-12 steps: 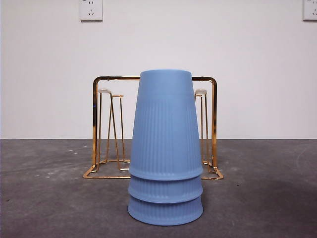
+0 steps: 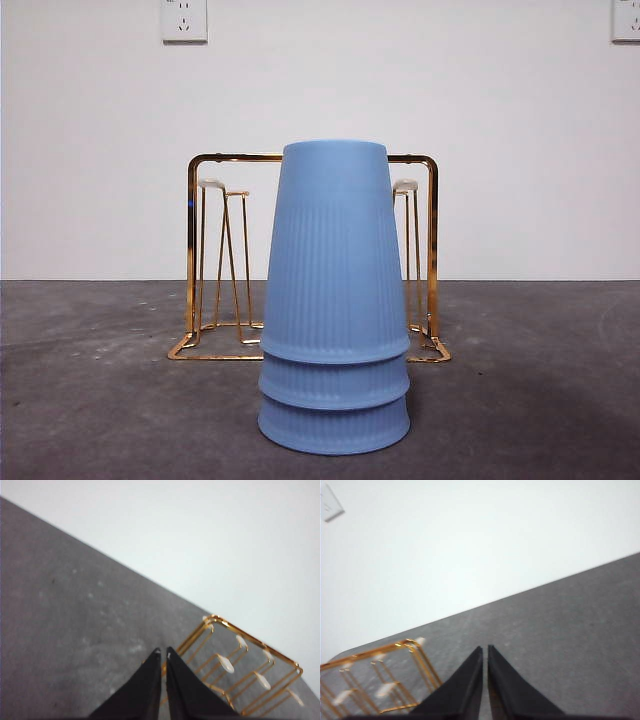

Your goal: Pick the top cup and place it on cupholder, pick up the mid cup and place it on cupholder, last pick the bottom cup and place it on cupholder.

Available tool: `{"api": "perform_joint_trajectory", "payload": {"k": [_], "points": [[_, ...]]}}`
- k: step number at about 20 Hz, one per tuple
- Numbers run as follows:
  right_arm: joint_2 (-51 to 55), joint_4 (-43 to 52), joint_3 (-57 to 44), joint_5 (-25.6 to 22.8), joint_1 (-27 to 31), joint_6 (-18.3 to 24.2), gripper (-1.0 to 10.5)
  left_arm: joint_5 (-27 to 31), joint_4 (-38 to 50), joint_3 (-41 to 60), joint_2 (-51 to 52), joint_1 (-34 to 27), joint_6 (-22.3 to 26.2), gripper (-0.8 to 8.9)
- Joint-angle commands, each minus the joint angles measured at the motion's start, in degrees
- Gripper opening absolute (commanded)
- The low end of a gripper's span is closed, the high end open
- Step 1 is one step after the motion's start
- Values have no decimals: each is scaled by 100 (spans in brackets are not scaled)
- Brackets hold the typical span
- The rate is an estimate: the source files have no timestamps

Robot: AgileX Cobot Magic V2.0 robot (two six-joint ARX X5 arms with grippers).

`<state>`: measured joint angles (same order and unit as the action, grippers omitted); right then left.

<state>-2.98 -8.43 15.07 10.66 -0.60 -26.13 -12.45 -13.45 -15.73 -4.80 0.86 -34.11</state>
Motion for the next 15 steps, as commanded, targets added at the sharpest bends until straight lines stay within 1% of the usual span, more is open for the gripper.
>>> {"api": "perform_joint_trajectory", "payload": {"k": [1,4,7,10,11,15], "points": [[-304,-140,411,212,-2,149,11,-190,-299,-509,-289,-11,433,10],[-730,-446,914,612,-2,354,11,-413,-691,-1045,-678,-11,933,10],[-1222,-883,1451,1021,-2,669,11,-699,-1132,-1587,-1099,-9,1491,10],[-1725,-1408,1980,1543,-2,1095,11,-1161,-1659,-2107,-1521,-9,2100,10],[-1926,-1628,2173,1799,-2,1335,11,-1322,-1886,-2306,-1681,-9,2343,10],[-2498,-2485,2780,2457,-9,2033,11,-1666,-2455,-2815,-2055,107,2885,9]]}}
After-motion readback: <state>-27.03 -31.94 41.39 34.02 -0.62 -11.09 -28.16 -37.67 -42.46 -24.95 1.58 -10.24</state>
